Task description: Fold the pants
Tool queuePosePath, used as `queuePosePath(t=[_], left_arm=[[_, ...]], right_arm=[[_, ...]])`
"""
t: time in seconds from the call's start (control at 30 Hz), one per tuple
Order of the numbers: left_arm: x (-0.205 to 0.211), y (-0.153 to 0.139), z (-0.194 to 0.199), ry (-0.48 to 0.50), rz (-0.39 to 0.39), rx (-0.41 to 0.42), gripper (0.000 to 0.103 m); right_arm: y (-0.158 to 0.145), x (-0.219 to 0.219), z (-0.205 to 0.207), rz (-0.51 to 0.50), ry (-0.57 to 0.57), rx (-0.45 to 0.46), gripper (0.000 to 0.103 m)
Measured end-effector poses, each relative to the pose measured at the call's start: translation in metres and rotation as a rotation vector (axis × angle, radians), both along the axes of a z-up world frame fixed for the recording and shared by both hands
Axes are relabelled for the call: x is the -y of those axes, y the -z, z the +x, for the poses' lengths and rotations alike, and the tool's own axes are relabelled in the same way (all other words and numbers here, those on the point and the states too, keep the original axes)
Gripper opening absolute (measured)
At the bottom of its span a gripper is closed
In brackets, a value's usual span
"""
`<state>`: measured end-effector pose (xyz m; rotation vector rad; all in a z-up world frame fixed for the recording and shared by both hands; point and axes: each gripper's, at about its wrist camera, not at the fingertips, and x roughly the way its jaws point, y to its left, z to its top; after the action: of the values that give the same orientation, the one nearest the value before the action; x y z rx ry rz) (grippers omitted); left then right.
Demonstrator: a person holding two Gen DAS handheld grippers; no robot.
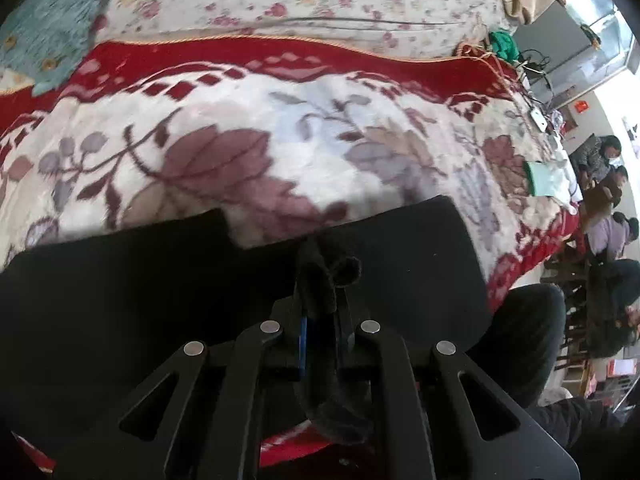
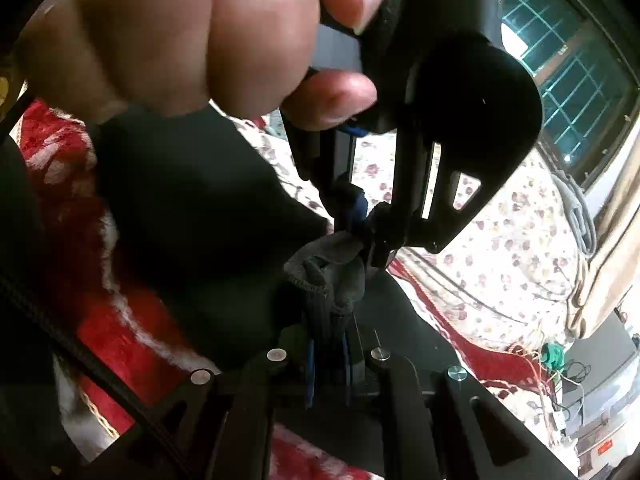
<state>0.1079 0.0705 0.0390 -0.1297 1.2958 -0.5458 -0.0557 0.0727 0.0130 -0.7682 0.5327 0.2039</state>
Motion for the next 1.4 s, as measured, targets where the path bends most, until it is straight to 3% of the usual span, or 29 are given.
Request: queuePosePath(t=[0.2,0.3,0.43,0.5,0.57,0.63,0.73,0.8,0.9,1.0,1.03,1.1,1.13,1.17,1.27,1.4], left_arm=[[-0.013,0.010,-0.003,-0.019,-0.024,-0.015,0.009],[-0.016,0.027,0.002,-0.030,-0.013,-0.064,0.013],[-0.029,0.030,0.003,-0.078,-0.094,-0.086,0.013],[-0.039,0.022,0.002,-0.114,-0.115,-0.050,0.014],[-0.053,0.005,0.000,-0.177,-0.108,0.031,0.017],[-0.066,-0.009,-0.002,-0.250,-0.070,0.095,0.022],[-0.079,-0.029,-0.013,-0.316,-0.074,0.147,0.022],[-0.078,-0.043,-0.025,-0.350,-0.134,0.200,0.025],[-0.063,-0.046,-0.043,-0.364,-0.297,0.234,0.046],[-0.027,-0.021,-0.048,-0.335,-0.386,0.180,0.047],[-0.015,-0.009,-0.048,-0.336,-0.351,0.172,0.047],[-0.005,0.015,-0.051,-0.412,-0.147,0.185,0.043],[-0.009,0.035,-0.056,-0.462,-0.094,0.163,0.023],[-0.013,0.039,-0.064,-0.482,-0.104,0.203,0.020],[-0.010,0.033,-0.082,-0.491,-0.025,0.270,0.017],[0.003,0.035,-0.093,-0.500,0.055,0.328,0.017]], right_arm=[[0.006,-0.006,-0.001,-0.014,-0.013,-0.016,0.010],[0.019,-0.011,0.001,-0.052,-0.018,-0.051,0.010],[0.029,-0.009,-0.002,-0.126,-0.035,0.006,0.014],[0.026,-0.005,-0.007,-0.128,-0.040,0.027,0.020],[0.015,0.004,-0.016,-0.051,-0.051,0.059,0.038],[0.004,0.016,-0.027,0.010,-0.063,0.118,0.047],[-0.009,0.042,-0.055,0.088,-0.109,0.182,0.050],[-0.011,0.060,-0.068,0.116,-0.113,0.199,0.051],[-0.012,0.094,-0.073,0.189,-0.040,0.180,0.051],[-0.008,0.126,-0.069,0.212,0.073,0.181,0.051],[-0.007,0.132,-0.066,0.217,0.101,0.174,0.051],[-0.010,0.156,-0.051,0.278,0.166,0.127,0.051],[-0.015,0.167,-0.046,0.334,0.171,0.098,0.051],[-0.023,0.183,-0.039,0.429,0.177,0.055,0.051],[-0.044,0.227,0.002,0.659,0.204,-0.077,0.051],[-0.075,0.237,0.041,0.766,0.258,-0.071,0.051]])
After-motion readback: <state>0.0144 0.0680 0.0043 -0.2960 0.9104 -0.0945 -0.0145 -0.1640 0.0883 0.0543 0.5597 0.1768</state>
